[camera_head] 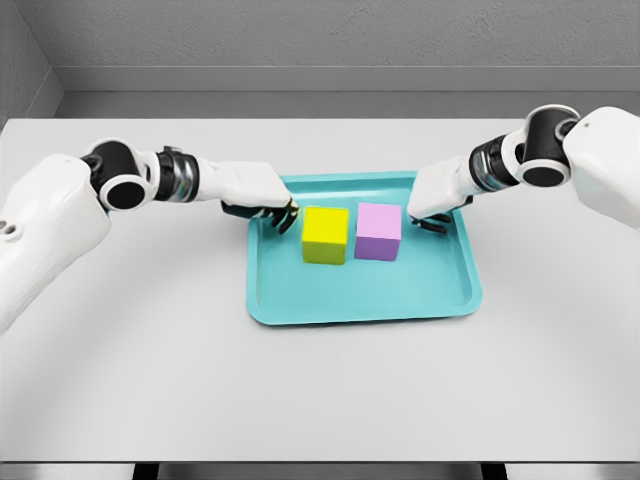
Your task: Push two cubes
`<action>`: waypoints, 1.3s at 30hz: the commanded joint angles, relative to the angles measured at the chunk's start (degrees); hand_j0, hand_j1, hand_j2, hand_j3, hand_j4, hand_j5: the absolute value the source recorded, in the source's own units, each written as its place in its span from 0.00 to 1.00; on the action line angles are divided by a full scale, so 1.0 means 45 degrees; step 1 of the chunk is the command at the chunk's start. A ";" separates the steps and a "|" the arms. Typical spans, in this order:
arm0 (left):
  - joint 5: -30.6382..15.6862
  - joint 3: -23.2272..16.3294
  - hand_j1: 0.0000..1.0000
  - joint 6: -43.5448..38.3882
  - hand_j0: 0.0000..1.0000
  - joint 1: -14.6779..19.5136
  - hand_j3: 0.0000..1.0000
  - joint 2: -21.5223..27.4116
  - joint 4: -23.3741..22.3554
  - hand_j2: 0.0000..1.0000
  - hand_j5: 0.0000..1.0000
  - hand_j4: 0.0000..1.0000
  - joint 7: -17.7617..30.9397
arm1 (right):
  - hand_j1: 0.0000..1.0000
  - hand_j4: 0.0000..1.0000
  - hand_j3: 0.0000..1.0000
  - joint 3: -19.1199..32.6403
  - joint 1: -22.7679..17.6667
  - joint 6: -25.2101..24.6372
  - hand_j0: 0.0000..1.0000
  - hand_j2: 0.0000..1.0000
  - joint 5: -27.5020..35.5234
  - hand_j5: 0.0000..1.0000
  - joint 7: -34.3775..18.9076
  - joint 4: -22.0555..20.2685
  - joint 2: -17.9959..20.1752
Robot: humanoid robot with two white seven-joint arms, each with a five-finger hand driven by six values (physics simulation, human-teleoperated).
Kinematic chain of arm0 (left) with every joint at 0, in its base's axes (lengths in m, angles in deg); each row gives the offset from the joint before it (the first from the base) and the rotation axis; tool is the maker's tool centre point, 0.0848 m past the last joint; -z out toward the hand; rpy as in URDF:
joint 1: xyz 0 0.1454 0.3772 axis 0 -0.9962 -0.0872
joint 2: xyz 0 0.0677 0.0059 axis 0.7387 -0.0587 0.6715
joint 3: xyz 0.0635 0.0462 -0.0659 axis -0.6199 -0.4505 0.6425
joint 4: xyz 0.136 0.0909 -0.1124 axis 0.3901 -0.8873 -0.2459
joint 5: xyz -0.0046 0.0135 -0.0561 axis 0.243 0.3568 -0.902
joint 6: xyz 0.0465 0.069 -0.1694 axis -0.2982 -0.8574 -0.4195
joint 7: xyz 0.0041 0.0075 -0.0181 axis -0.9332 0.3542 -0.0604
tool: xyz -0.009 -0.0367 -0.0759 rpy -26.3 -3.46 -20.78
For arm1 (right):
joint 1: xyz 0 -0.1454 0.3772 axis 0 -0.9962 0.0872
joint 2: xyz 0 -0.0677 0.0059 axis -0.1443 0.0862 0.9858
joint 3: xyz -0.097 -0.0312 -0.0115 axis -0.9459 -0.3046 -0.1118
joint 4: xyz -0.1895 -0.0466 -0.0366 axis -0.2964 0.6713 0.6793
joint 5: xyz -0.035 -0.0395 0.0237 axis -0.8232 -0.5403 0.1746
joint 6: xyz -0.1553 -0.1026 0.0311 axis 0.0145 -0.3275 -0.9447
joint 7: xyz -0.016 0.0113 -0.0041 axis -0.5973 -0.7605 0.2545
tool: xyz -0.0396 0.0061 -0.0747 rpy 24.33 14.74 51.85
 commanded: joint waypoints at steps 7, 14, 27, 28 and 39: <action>-0.0078 0.0093 0.36 -0.0028 0.36 0.0000 0.36 -0.0066 0.0001 0.36 0.36 0.36 -0.0005 | 0.20 0.20 0.20 -0.0472 0.0000 -0.0018 0.20 0.20 0.0032 0.20 0.0000 -0.0331 -0.0009; -0.0254 -0.0102 0.36 -0.0028 0.36 -0.0020 0.36 0.0071 0.0470 0.36 0.36 0.36 -0.0005 | 0.20 0.20 0.20 -0.0609 0.0000 -0.0018 0.20 0.20 0.0032 0.20 0.0000 -0.0351 -0.0087; -0.1387 -0.0141 0.34 -0.0028 0.34 0.0449 0.34 0.1360 0.0879 0.34 0.34 0.34 -0.0005 | 0.20 0.20 0.20 -0.0687 0.0039 -0.0018 0.20 0.20 0.0032 0.20 0.0000 -0.0351 -0.0282; -0.1367 -0.0141 0.34 -0.0028 0.34 0.0430 0.34 0.1496 0.1250 0.34 0.34 0.34 -0.0005 | 0.20 0.20 0.20 -0.0667 0.0078 -0.0018 0.20 0.20 0.0032 0.20 0.0000 -0.0351 -0.0302; -0.0645 -0.0708 0.33 -0.0028 0.33 0.0410 0.33 0.2688 0.4317 0.33 0.33 0.33 -0.0005 | 0.20 0.20 0.20 -0.0687 0.0098 -0.0018 0.20 0.20 0.0032 0.20 0.0000 -0.0371 -0.0400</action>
